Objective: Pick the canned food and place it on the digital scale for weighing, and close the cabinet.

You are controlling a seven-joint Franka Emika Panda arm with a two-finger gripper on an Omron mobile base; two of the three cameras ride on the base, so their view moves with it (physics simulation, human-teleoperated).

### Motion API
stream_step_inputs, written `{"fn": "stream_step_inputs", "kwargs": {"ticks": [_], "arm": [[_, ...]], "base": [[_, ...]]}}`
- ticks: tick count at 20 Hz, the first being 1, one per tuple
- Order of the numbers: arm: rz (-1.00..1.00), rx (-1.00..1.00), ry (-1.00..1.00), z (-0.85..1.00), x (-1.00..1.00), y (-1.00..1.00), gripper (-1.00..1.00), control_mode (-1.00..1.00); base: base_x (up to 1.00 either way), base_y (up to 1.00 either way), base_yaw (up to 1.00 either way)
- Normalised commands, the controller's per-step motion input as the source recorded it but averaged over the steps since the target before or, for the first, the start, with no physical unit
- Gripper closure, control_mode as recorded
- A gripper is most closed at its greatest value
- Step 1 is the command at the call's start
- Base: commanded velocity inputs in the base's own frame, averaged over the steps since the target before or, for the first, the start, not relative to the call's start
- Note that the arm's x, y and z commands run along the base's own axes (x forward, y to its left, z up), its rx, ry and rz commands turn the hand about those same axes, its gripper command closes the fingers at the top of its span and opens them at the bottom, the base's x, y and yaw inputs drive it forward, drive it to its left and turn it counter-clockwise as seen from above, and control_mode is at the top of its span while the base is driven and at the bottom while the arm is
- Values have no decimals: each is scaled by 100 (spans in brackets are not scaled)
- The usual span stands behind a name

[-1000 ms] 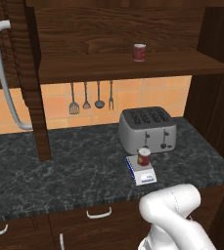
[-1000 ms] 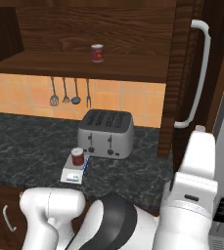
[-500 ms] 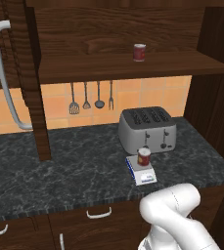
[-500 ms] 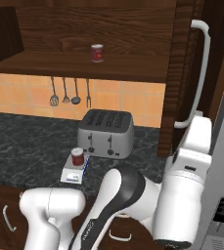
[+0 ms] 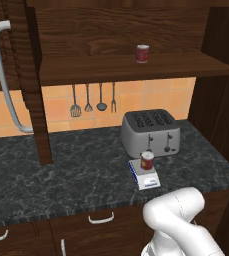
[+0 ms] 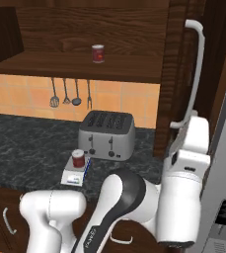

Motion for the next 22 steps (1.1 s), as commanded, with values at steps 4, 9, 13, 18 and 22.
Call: {"fn": "stream_step_inputs", "kwargs": {"ticks": [4,9,13,18,22], "arm": [[10,-6,0,3,49,100,-100,-100],[2,-18,-11,85,24,100,-100,-100],[1,-20,-14,89,21,100,-100,-100],[6,-9,14,15,84,100,-100,-100],[16,2,30,0,99,84,-100,-100]], "base": [[0,0,0],[0,0,0],[0,0,0],[0,0,0],[0,0,0]]}}
